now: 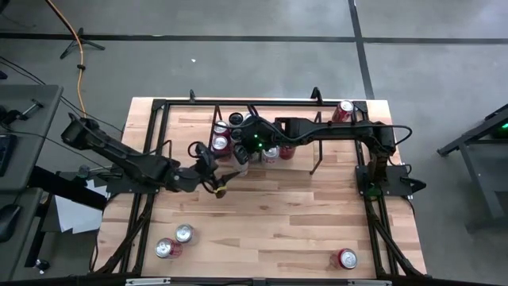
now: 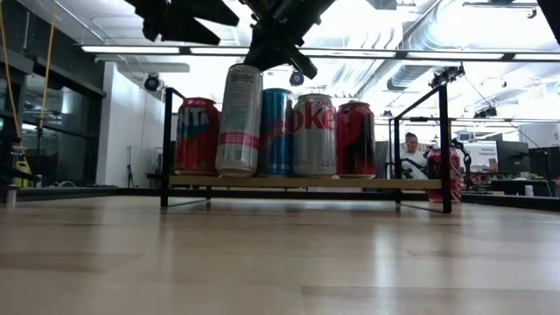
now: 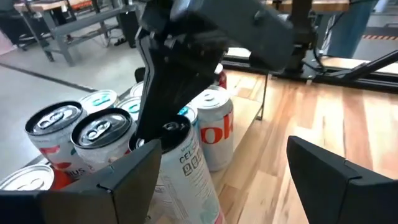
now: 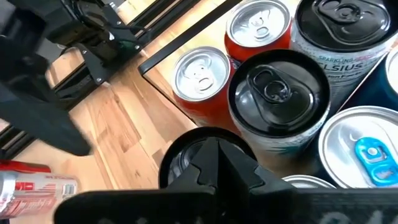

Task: Place canned beverage on shelf
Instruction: Put the white-pink soda can on the shelf aligned with the other white-pink soda cans

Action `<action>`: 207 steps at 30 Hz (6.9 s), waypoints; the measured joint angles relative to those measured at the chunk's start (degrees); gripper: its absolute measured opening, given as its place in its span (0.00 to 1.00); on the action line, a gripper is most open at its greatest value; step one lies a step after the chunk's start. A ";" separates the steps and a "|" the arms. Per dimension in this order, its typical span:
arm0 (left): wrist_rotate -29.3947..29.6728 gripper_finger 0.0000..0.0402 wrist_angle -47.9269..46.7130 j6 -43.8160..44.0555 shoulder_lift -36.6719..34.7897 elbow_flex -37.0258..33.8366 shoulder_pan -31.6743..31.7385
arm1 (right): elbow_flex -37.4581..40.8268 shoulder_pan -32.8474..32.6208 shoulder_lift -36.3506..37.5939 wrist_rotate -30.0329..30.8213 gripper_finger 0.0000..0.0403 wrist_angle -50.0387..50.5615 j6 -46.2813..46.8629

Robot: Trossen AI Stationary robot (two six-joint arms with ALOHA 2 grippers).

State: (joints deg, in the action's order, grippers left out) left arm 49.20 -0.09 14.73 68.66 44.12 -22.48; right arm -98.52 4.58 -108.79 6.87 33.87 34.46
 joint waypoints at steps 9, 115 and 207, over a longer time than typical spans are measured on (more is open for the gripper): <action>0.37 0.73 -0.03 3.74 0.29 -0.05 -2.51 | 0.02 -0.02 -0.02 -0.45 0.00 -0.37 0.00; -0.04 0.00 8.30 10.16 25.04 -0.15 9.11 | 0.09 -0.21 3.07 -1.71 0.00 -1.02 -1.62; -2.15 0.00 -4.80 4.67 -33.75 0.00 -7.56 | -28.13 -6.37 -15.41 17.32 0.80 23.74 5.58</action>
State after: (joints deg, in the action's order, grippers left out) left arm 47.05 -4.89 19.40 34.92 44.12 -30.04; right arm -126.65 -1.79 -124.20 24.19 57.61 40.04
